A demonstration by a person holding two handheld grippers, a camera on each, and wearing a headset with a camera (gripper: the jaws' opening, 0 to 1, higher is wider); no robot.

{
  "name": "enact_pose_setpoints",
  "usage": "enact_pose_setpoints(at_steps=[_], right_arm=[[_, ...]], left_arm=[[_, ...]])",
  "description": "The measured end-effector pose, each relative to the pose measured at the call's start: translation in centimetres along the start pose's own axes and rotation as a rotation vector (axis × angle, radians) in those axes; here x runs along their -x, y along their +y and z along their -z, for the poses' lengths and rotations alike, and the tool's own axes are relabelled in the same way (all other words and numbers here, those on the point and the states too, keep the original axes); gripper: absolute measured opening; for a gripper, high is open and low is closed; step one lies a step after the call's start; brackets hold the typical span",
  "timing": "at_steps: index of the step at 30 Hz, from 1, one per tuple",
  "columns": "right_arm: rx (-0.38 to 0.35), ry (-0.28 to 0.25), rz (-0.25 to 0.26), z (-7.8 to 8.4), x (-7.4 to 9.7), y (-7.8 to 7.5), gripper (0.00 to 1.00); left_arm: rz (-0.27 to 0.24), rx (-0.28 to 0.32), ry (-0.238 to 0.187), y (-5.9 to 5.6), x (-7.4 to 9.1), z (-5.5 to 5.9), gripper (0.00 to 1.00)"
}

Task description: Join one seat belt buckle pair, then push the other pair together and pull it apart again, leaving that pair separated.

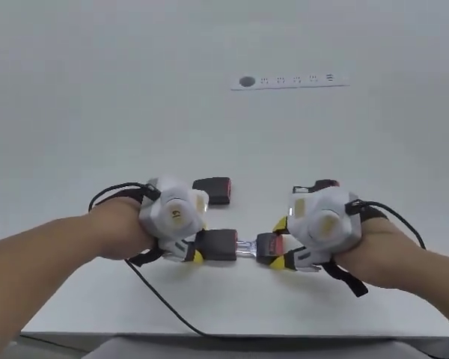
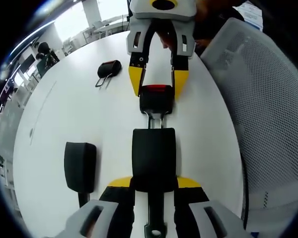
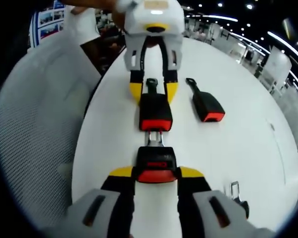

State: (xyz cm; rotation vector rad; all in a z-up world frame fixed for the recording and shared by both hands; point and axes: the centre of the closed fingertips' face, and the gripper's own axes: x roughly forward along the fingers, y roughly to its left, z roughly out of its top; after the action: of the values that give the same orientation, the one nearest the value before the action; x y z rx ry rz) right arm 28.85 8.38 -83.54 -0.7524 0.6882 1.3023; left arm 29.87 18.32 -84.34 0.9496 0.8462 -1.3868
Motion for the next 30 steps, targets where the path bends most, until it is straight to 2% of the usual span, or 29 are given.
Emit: enact_pose_setpoints(at_steps=[4,14,21,27,28,30], right_arm=[[-0.006,-0.02,-0.002,-0.5,-0.4,-0.1,0.31],[-0.021,-0.004,0.016,-0.8,-0.5,0.0,0.3],[-0.016,-0.01,0.006,-1.1,-0.9,-0.2,0.3],[-0.033,-0.031,0.013,-1.3,-0.9,-0.1,0.3],[-0.034,-0.063,-0.005,-2.1,-1.2,0.1,0.3],[0.005,-0.034,-0.003,-2.1,-1.5,0.0,0.3]], left_arm=[[0.006,0.0,-0.002,-0.1,0.0,0.0,0.31],[0.013,-0.017,0.016,-0.1,0.0,0.0,0.3],[0.016,-0.022,0.033,0.0,0.0,0.0,0.3],[0.02,-0.025,0.025,0.0,0.0,0.0,0.3],[0.027,-0.044,0.029,-0.1,0.0,0.0,0.3],[0.031,-0.041,0.037,0.0,0.0,-0.1,0.3]])
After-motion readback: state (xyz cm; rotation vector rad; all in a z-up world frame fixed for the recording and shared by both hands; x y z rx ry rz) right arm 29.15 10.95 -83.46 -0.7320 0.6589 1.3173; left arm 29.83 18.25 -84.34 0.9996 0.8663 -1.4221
